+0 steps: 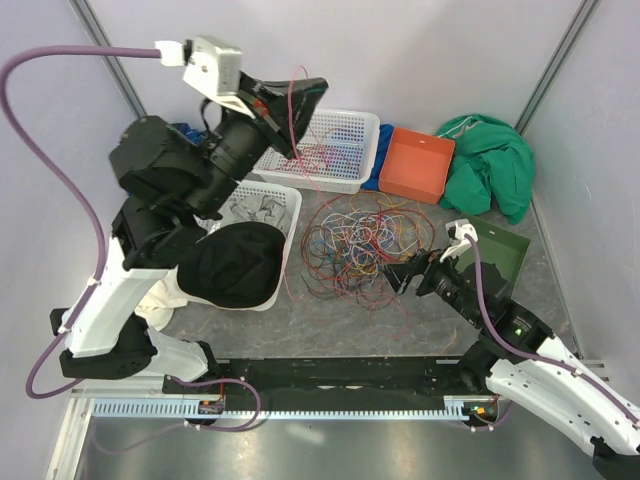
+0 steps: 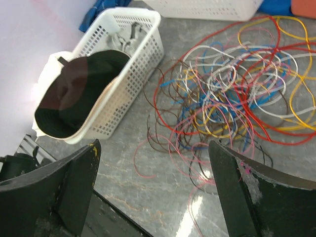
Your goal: Untangle the cables
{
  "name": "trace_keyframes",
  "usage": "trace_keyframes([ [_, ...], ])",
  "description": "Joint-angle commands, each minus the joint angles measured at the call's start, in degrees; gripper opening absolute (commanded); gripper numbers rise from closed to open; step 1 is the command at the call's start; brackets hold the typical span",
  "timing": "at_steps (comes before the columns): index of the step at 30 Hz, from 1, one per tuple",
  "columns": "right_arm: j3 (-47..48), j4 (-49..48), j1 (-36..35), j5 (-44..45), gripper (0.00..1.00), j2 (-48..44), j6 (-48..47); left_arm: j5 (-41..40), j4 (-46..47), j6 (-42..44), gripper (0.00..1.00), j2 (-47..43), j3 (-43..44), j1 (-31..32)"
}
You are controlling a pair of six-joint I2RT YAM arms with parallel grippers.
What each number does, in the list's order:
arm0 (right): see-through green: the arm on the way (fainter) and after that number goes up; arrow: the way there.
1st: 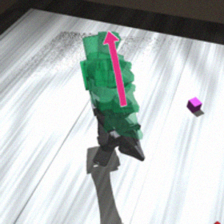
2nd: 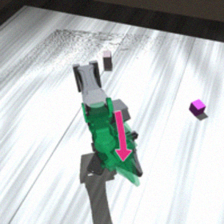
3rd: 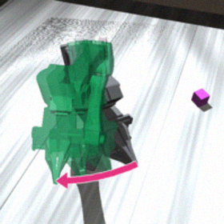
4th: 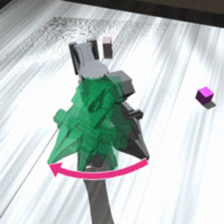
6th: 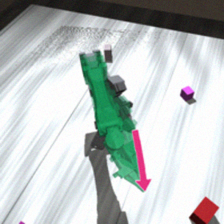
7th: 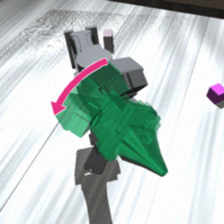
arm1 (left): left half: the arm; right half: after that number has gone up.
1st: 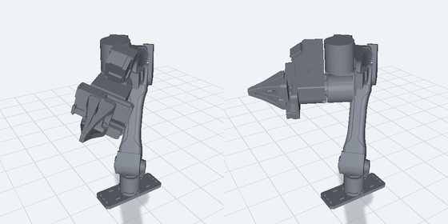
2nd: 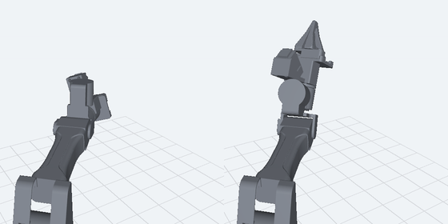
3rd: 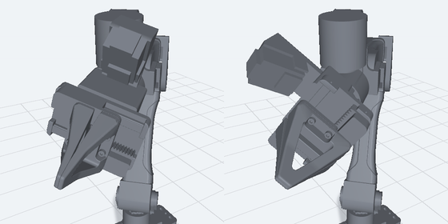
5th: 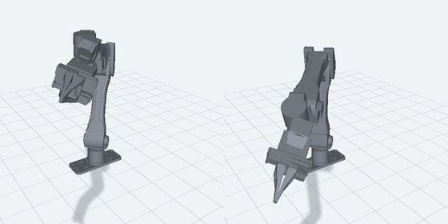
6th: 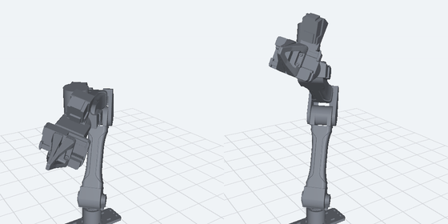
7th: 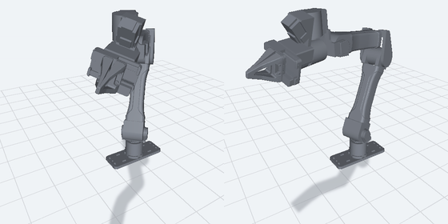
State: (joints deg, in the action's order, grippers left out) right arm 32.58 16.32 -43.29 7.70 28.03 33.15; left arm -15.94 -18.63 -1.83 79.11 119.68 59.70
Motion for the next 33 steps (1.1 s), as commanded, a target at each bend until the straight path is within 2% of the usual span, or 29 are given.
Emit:
trace_keyframes([
  [1,0.6,-10.4,-0.2,-2.1,0.98,2.1,-1.6,2.4,-0.6,3.4,0.02,2.4,6.4,0.2],
  [6,1.0,-20.0,-0.3,-3.5,0.98,6.9,-1.7,4.6,-0.8,2.4,0.02,3.0,7.6,0.1],
  [9,2.7,-22.3,-0.3,-3.9,0.98,9.8,-1.6,5.0,-1.1,2.4,0.02,2.6,6.5,0.2],
  [14,3.1,-21.0,-0.3,-2.1,0.98,9.9,-1.2,0.2,-1.2,6.6,0.02,3.7,6.0,0.2],
  [16,2.3,-19.1,-0.3,-0.9,0.98,8.6,-1.0,-3.5,-0.8,10.4,0.02,5.8,6.7,0.0],
  [20,2.0,-16.4,-0.3,0.7,0.98,6.6,-1.2,-6.2,-0.6,12.5,0.02,10.6,9.3,-1.8],
  [24,2.8,-11.6,-0.3,2.5,0.98,5.2,-2.3,-4.5,-1.6,8.6,0.02,15.1,11.7,-8.5],
  [27,3.7,-9.6,-0.1,4.1,0.98,4.0,-3.2,1.0,-1.1,3.2,0.02,18.9,13.4,-14.8],
  [29,4.2,-9.1,-0.3,4.5,0.98,3.6,-3.6,2.7,0.6,0.6,0.02,21.8,15.1,-18.8],
  [33,4.2,-8.8,-0.2,5.0,0.98,2.3,-3.7,5.8,9.3,1.0,0.02,25.6,16.2,-22.6],
])
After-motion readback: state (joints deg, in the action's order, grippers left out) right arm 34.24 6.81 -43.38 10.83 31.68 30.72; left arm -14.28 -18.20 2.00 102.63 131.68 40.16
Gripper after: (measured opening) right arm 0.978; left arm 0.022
